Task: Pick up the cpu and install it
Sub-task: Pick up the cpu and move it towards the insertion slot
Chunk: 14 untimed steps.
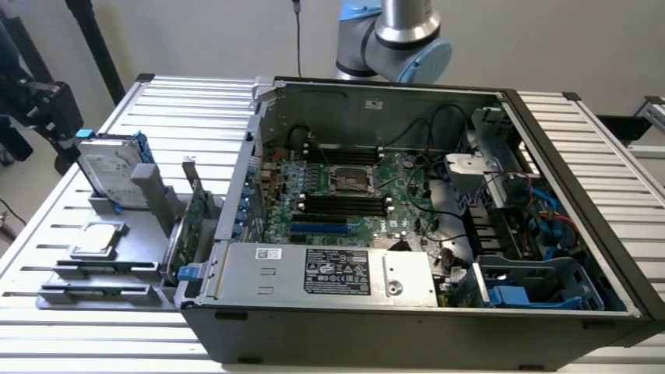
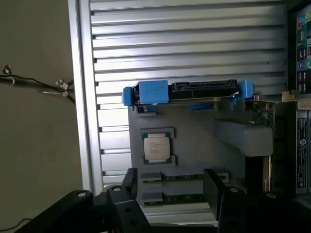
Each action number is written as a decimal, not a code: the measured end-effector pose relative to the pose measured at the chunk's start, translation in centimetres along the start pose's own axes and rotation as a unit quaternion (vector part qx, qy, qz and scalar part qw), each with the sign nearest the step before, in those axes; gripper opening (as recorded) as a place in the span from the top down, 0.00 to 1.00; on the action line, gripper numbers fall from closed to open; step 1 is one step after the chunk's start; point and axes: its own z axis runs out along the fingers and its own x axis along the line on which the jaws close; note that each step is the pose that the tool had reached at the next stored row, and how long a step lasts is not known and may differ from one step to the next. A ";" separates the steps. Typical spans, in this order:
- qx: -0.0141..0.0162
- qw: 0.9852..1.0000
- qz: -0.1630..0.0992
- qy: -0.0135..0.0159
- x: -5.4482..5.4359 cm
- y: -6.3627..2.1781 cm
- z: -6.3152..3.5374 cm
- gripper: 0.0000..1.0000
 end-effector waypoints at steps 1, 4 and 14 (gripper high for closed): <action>0.000 1.000 -0.001 0.000 0.0 0.00 0.18 0.35; 0.000 1.000 -0.005 0.000 0.0 -0.02 0.73 0.35; 0.000 1.000 -0.015 0.000 0.0 -0.07 2.54 0.35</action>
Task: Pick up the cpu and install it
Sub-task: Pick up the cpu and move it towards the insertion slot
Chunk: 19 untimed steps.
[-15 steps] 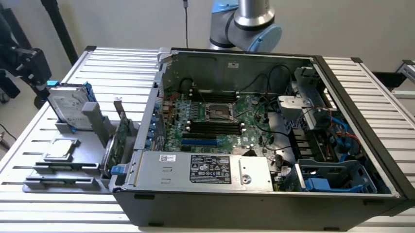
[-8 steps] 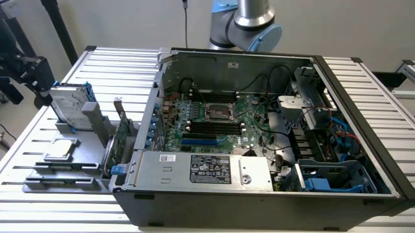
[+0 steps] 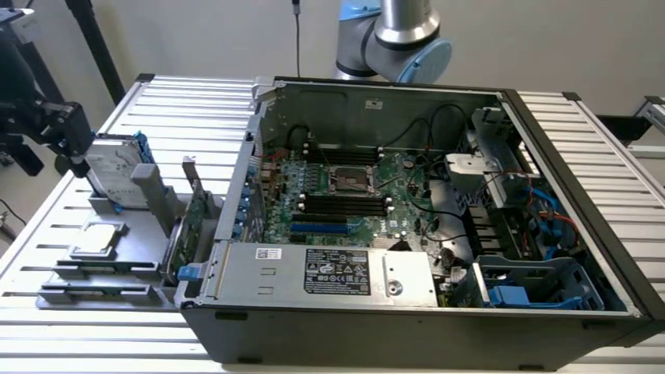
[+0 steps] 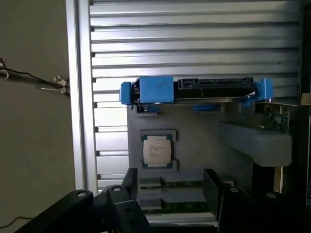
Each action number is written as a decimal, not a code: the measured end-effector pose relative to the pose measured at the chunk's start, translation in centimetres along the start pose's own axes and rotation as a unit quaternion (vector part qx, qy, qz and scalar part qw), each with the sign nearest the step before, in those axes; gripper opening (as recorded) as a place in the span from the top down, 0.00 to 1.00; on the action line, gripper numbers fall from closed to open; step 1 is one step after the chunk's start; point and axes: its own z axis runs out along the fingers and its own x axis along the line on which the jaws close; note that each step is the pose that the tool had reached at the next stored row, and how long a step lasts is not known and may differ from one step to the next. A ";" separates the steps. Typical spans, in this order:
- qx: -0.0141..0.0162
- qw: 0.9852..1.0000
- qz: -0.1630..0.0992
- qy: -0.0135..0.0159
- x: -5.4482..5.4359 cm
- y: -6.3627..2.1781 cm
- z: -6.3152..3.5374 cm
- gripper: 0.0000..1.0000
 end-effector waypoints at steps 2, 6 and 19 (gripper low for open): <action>0.000 1.000 -0.001 0.000 0.0 -0.01 0.36 0.35; 0.000 1.000 -0.001 0.000 0.0 -0.02 1.09 0.35; 0.000 1.000 -0.003 0.003 0.2 -0.08 3.26 0.35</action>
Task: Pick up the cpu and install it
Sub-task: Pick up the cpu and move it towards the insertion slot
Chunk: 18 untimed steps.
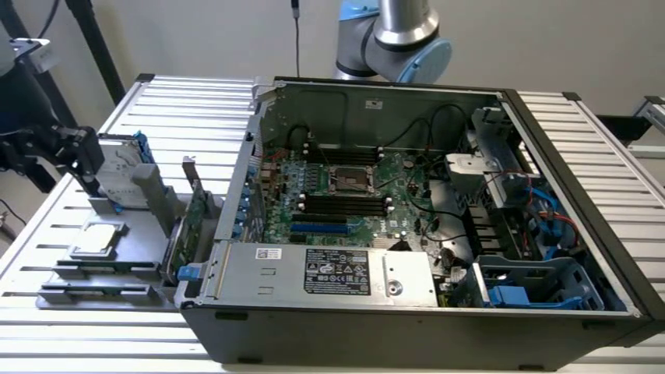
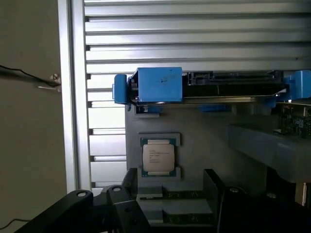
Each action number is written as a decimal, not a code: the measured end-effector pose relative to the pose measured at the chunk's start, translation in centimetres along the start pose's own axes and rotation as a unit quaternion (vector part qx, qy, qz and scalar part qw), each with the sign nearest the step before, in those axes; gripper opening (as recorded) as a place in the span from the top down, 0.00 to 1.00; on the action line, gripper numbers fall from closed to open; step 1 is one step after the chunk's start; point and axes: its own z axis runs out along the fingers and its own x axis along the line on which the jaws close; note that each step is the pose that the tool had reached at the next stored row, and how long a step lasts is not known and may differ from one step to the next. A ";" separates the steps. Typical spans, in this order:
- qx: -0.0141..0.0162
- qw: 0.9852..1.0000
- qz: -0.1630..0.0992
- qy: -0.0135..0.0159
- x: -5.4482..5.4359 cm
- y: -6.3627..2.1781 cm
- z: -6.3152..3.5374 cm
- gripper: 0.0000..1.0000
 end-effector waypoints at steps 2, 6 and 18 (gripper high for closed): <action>0.000 1.000 -0.001 0.002 0.0 0.00 0.25 0.35; 0.000 1.000 -0.002 0.006 0.0 -0.02 0.77 0.35; 0.000 1.000 -0.009 0.009 0.0 -0.39 2.96 0.35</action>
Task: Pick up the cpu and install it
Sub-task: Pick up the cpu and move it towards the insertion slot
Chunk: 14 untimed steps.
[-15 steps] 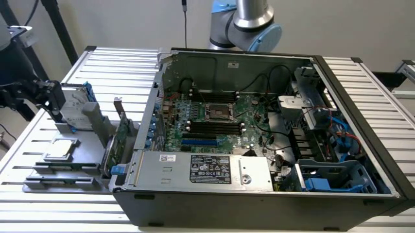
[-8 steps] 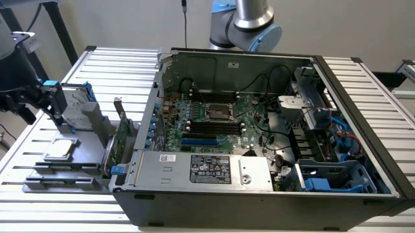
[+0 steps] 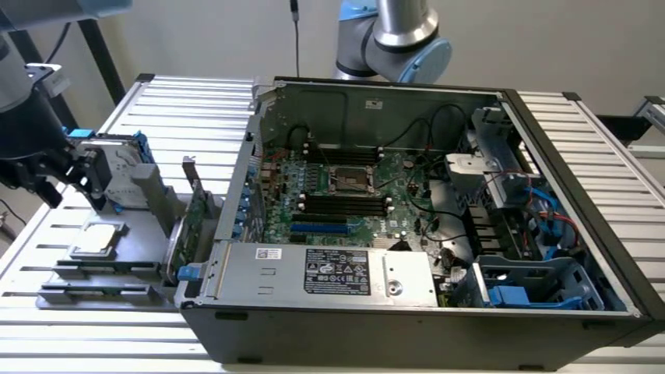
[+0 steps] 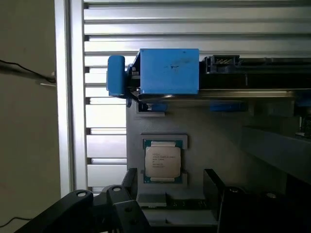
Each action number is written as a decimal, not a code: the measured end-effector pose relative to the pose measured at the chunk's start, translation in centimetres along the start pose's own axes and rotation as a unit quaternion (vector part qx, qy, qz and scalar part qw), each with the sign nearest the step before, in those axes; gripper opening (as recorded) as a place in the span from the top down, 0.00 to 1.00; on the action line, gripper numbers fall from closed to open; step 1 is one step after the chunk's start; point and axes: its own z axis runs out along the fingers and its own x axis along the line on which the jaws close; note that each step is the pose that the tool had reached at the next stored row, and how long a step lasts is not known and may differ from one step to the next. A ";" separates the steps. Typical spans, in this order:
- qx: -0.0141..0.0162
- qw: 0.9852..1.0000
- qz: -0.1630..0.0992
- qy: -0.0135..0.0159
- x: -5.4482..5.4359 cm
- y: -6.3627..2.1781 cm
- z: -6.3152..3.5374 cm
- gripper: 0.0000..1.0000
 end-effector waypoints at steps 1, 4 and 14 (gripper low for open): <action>0.000 1.000 0.000 0.000 0.0 -0.04 0.18 0.35; 0.000 1.000 -0.001 0.000 0.0 -0.17 0.73 0.35; 0.000 1.000 -0.004 0.000 0.0 -0.49 2.53 0.35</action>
